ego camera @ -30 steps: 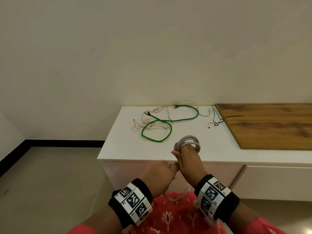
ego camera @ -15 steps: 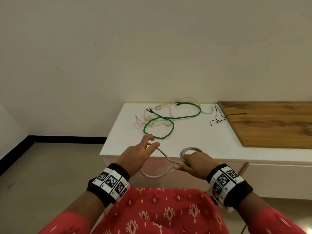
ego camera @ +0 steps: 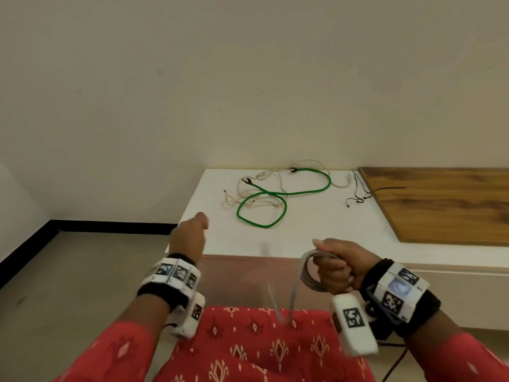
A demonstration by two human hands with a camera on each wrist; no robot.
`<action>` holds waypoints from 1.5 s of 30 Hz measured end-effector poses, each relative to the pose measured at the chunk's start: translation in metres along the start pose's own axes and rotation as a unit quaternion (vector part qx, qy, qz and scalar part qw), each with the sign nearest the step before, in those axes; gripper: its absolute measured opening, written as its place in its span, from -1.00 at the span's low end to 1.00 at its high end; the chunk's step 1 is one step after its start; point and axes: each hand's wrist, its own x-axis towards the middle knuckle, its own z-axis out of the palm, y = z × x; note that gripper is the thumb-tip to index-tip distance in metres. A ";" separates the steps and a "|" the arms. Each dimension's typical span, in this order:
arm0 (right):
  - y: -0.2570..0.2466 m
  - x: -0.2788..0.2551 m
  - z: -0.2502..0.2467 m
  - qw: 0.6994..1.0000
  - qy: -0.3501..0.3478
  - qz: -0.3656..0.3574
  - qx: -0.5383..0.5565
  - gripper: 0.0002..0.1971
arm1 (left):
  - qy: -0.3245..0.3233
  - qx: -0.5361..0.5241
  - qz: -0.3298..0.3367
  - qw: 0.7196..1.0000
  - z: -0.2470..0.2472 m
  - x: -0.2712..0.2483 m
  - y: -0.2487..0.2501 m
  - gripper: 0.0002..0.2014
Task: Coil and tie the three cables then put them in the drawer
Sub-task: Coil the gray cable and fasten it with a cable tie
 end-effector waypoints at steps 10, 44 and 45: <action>-0.015 0.002 0.012 0.984 0.169 -0.062 -0.014 -0.45 | -0.168 -0.369 0.058 0.912 -0.020 -0.028 0.048 -0.61; -0.009 0.027 0.032 0.855 0.349 -0.379 0.050 -0.65 | -0.405 -0.416 -0.007 0.814 0.016 -0.093 0.116 -0.76; -0.005 0.028 0.029 0.849 0.365 -0.382 -0.011 -0.65 | -0.422 -0.419 -0.010 0.804 0.015 -0.094 0.117 -0.77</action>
